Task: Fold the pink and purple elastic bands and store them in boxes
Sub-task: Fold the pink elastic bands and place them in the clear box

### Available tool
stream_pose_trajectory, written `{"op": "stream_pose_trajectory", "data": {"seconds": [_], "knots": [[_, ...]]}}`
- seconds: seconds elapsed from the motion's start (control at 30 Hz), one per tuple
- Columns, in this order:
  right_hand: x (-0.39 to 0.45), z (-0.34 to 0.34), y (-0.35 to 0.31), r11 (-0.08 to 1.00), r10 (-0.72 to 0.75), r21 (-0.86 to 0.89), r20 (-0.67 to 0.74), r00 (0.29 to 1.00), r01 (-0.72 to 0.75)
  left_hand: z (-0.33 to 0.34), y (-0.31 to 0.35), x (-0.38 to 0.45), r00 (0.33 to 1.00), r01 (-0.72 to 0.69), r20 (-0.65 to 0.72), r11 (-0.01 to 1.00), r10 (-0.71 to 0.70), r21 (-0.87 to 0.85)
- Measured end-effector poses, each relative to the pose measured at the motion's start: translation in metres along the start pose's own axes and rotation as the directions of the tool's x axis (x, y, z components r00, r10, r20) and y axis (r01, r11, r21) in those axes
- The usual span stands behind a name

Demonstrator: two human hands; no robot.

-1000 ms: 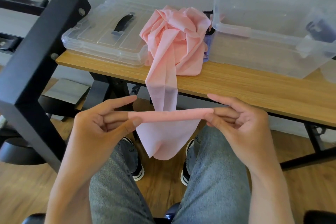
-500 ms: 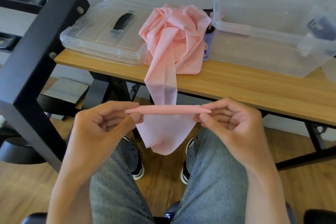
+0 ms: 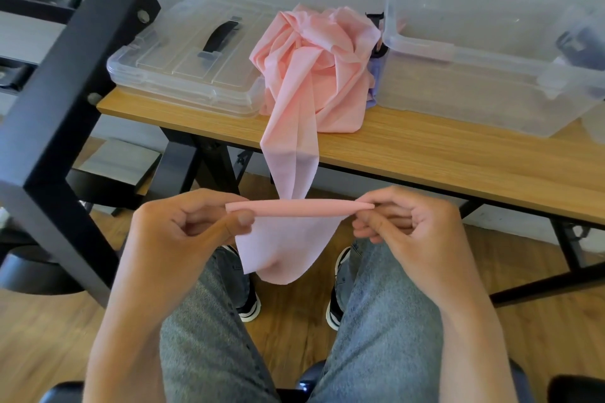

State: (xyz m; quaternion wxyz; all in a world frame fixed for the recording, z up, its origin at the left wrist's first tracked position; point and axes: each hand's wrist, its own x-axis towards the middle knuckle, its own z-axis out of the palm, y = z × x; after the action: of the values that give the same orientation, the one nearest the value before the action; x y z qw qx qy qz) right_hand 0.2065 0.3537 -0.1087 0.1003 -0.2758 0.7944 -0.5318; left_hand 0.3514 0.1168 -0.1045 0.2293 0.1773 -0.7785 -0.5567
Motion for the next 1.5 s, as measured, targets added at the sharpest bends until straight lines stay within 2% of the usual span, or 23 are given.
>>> {"op": "stream_pose_trajectory", "data": {"seconds": [0.1, 0.27, 0.37, 0.43, 0.6, 0.73, 0.87, 0.97, 1.13, 1.2, 1.3, 1.4, 1.5], "knots": [[-0.0009, 0.0011, -0.0013, 1.0, -0.006, 0.016, 0.013, 1.0, 0.006, -0.0006, -0.0008, -0.0009, 1.0, -0.002, -0.001, 1.0, 0.002, -0.008], [-0.0007, 0.0005, -0.0015, 0.988, 0.004, 0.155, 0.007, 1.0, -0.005, 0.0021, 0.0, -0.0009, 0.998, -0.013, -0.065, 0.994, 0.006, -0.104], [-0.0008, -0.0007, -0.0019, 0.979, -0.001, 0.205, 0.0, 1.0, 0.001, 0.0019, -0.0005, -0.0009, 0.997, -0.003, -0.073, 0.995, -0.005, -0.102], [-0.0005, -0.0008, -0.0002, 0.982, -0.002, 0.188, -0.01, 1.0, 0.004, 0.0006, -0.0002, -0.0014, 0.999, 0.007, -0.05, 0.997, -0.011, -0.081], [0.0002, -0.0018, 0.0033, 0.992, 0.061, 0.102, 0.066, 0.996, -0.068, -0.0005, 0.0016, -0.002, 1.0, 0.022, -0.015, 0.999, -0.023, -0.047], [0.0002, -0.0007, 0.0033, 0.999, 0.035, 0.022, 0.076, 0.996, -0.036, -0.0009, -0.001, -0.0005, 0.999, 0.046, 0.007, 0.999, -0.045, -0.012], [0.0, 0.0012, 0.0008, 0.998, -0.049, -0.035, 0.012, 0.999, 0.049, 0.0015, -0.003, -0.0013, 0.999, 0.038, -0.006, 0.999, -0.038, 0.025], [-0.0018, 0.003, -0.0014, 0.996, -0.08, 0.04, 0.011, 0.997, 0.079, 0.0027, -0.0027, -0.002, 1.0, 0.013, -0.019, 0.999, -0.012, 0.04], [-0.0036, 0.0023, -0.0052, 0.96, -0.038, 0.278, -0.04, 0.998, 0.047, 0.0054, -0.0021, -0.0017, 0.998, -0.009, -0.068, 0.997, 0.003, -0.083], [-0.0028, 0.0013, -0.0063, 0.947, -0.042, 0.316, -0.062, 0.997, 0.06, 0.0068, -0.0015, -0.0014, 0.996, -0.013, -0.085, 0.994, 0.004, -0.111], [-0.0019, -0.0007, -0.005, 0.971, -0.025, 0.236, -0.074, 0.997, 0.042, 0.0059, 0.0003, -0.0016, 0.998, 0.004, -0.061, 0.994, -0.011, -0.107], [-0.0017, -0.0027, -0.0032, 0.979, 0.024, 0.201, -0.014, 1.0, -0.02, 0.0032, -0.0002, -0.002, 0.999, 0.018, -0.035, 0.995, -0.022, -0.093], [-0.0006, -0.002, -0.0008, 0.997, -0.001, 0.078, 0.01, 1.0, 0.0, 0.0024, -0.0026, -0.0009, 0.999, 0.033, -0.019, 0.999, -0.034, -0.043]]}}
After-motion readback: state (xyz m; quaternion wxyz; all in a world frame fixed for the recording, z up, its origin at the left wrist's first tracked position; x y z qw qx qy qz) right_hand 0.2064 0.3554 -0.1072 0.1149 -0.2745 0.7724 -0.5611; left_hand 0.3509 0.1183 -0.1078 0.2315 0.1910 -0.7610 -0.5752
